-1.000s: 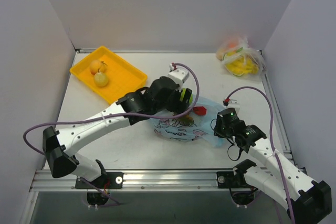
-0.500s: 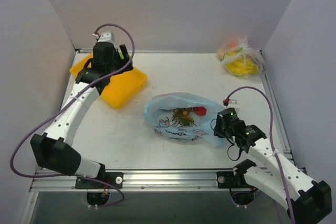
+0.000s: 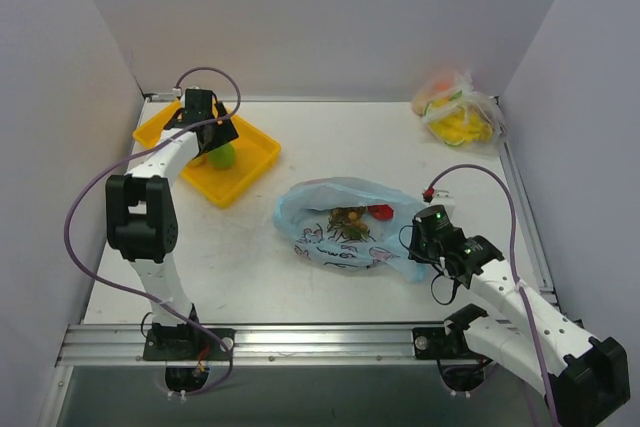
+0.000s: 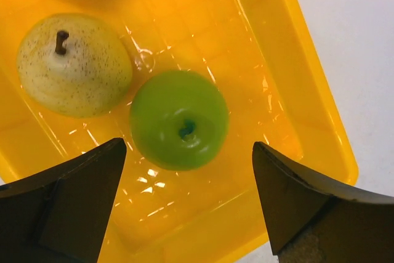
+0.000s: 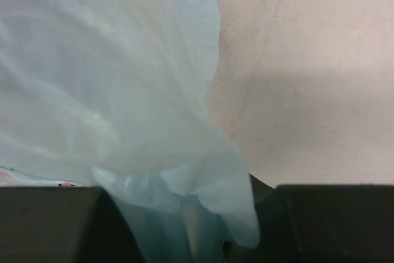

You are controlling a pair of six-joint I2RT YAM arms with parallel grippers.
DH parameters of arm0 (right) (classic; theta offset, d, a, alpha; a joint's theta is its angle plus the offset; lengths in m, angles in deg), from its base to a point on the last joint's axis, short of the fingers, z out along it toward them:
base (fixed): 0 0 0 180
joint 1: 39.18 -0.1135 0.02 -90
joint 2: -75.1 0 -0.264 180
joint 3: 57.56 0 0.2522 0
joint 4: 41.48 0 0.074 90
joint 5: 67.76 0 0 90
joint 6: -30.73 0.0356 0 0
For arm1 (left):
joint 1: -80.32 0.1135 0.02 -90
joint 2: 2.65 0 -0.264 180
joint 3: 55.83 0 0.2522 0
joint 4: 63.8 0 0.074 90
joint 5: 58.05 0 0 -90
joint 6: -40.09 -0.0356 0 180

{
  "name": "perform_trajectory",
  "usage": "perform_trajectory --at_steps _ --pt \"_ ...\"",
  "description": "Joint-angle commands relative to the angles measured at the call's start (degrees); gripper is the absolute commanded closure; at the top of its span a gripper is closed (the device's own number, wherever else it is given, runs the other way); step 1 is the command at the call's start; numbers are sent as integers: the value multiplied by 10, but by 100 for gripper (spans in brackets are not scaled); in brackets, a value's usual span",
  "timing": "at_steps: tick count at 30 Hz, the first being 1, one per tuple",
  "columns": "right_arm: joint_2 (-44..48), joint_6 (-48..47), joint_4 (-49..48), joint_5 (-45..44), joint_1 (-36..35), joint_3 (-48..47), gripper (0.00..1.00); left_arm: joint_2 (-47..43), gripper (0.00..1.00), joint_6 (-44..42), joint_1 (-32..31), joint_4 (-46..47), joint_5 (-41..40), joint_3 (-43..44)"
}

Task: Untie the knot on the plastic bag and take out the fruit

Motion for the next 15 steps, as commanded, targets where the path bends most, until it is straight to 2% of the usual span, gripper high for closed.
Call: perform_trajectory --at_steps 1,4,7,12,15 --pt "-1 -5 11 -20 3 -8 80 14 2 3 9 59 11 67" --pt "2 -7 11 -18 3 -9 80 24 2 -3 9 53 24 75" --pt "8 -6 10 -17 3 -9 80 -6 2 -2 7 50 25 57" --pt "14 -3 10 -15 3 -11 79 -139 3 -6 -27 51 17 -36" --pt "15 -5 10 -15 2 -15 79 -231 3 -22 -94 33 1 -94"
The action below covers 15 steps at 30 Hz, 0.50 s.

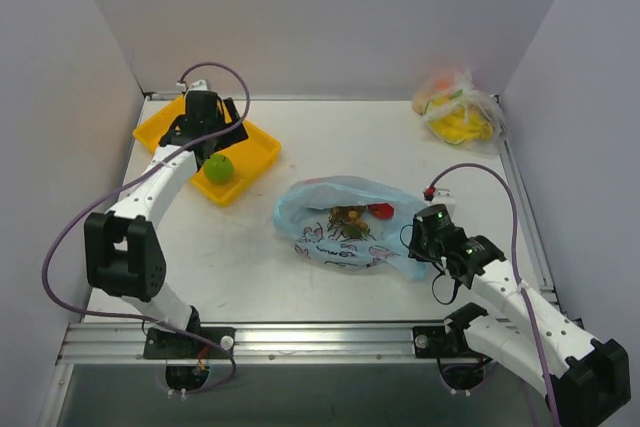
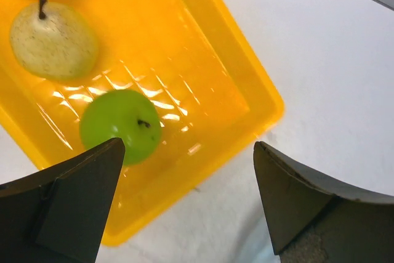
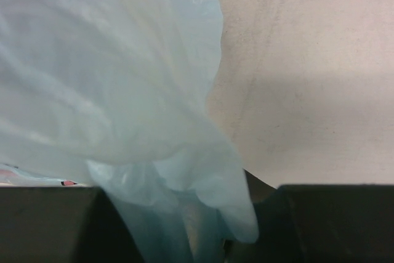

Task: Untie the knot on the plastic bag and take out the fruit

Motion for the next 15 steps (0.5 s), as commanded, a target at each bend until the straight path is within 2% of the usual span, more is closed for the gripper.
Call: perform_trajectory --at_steps 1,4,5,6,7,8,11,15 --pt "8 -5 10 -16 2 -16 79 -137 3 -28 -108 -6 -21 -43" --pt "10 -8 10 -17 1 -17 78 -222 3 -13 -211 -28 -68 -94" --pt "8 -9 10 -17 1 -18 78 -262 3 8 -281 -29 -80 -111" --pt "7 -8 9 -17 1 -19 78 -282 3 30 -312 -28 -97 -128" --pt "7 -8 9 -17 0 -19 78 -298 2 76 -349 -27 -109 -158" --pt "5 -7 6 -16 1 -19 78 -319 3 93 -412 -27 -122 -169" --pt "4 -3 2 -15 -1 -20 78 -327 3 147 -520 -35 -177 -185" --pt "10 2 -1 -7 -1 -16 78 -282 3 153 -550 -43 -163 -172"
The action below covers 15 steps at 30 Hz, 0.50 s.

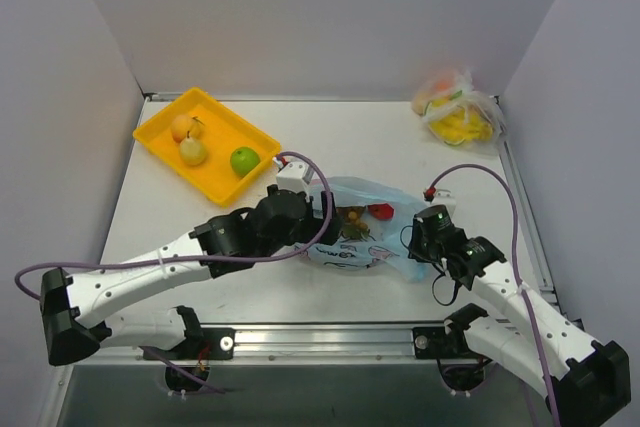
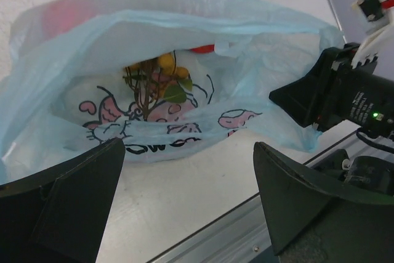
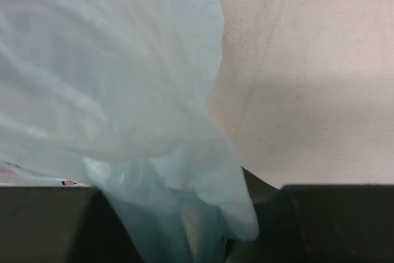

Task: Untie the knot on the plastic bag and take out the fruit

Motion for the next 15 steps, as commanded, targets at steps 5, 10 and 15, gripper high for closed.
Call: perform_trajectory --at_steps 5,10,15 --pt "14 2 -2 -6 -1 -11 78 109 3 58 -10 19 -29 -2" --pt "34 8 -1 -2 -2 -3 78 177 7 64 6 84 -46 -1" --pt "36 9 0 2 -2 1 78 250 11 59 48 111 -5 27"
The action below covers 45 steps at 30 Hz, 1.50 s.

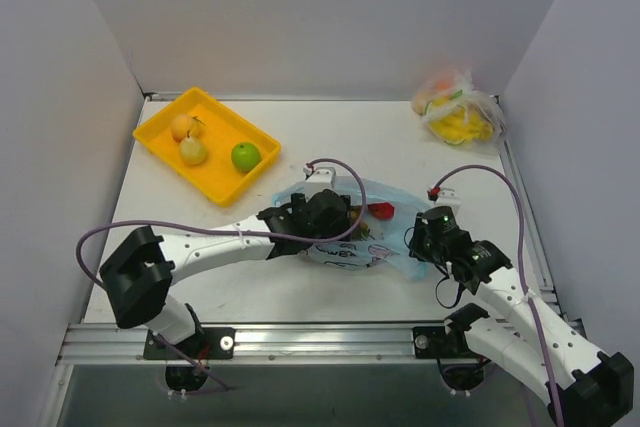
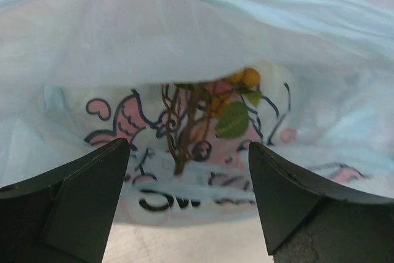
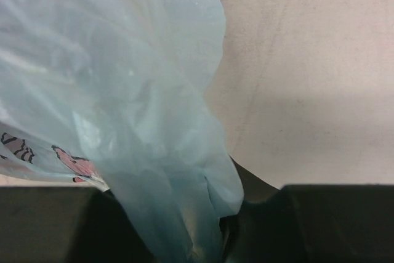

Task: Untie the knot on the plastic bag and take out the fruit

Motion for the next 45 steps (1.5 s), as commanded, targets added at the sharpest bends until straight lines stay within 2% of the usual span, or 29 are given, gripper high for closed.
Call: perform_trajectory --at_steps 1,8,12,13,16,17,20,22,26,32,38,45 --pt "3 7 0 1 -3 1 78 43 11 3 30 44 22 40" --pt "-9 3 -1 -3 -1 0 78 116 17 10 47 22 75 86" --pt "-10 -4 -1 -5 -1 2 78 125 31 13 48 31 82 88" --pt "-10 -3 -1 -5 -1 4 78 125 40 13 48 32 82 88" --pt "-7 -5 0 -7 -1 6 78 121 58 11 49 31 82 90" --pt "-7 -5 -1 -7 -1 6 78 119 69 9 49 31 80 91" --pt "-7 -3 -1 -8 -1 7 78 103 90 -2 49 30 80 92" --pt "-7 -2 -1 -9 -1 7 78 84 98 -9 48 27 79 91" --pt "-6 -2 -1 -12 -1 6 78 42 100 -34 40 21 80 89" --pt "-4 0 -1 -20 -1 2 78 -13 100 -97 37 -11 156 97" --pt "-6 2 -1 -30 -1 -8 78 -34 100 -146 37 -92 254 106" --pt "-3 2 -1 -38 0 -19 78 -47 100 -226 32 -196 302 141"
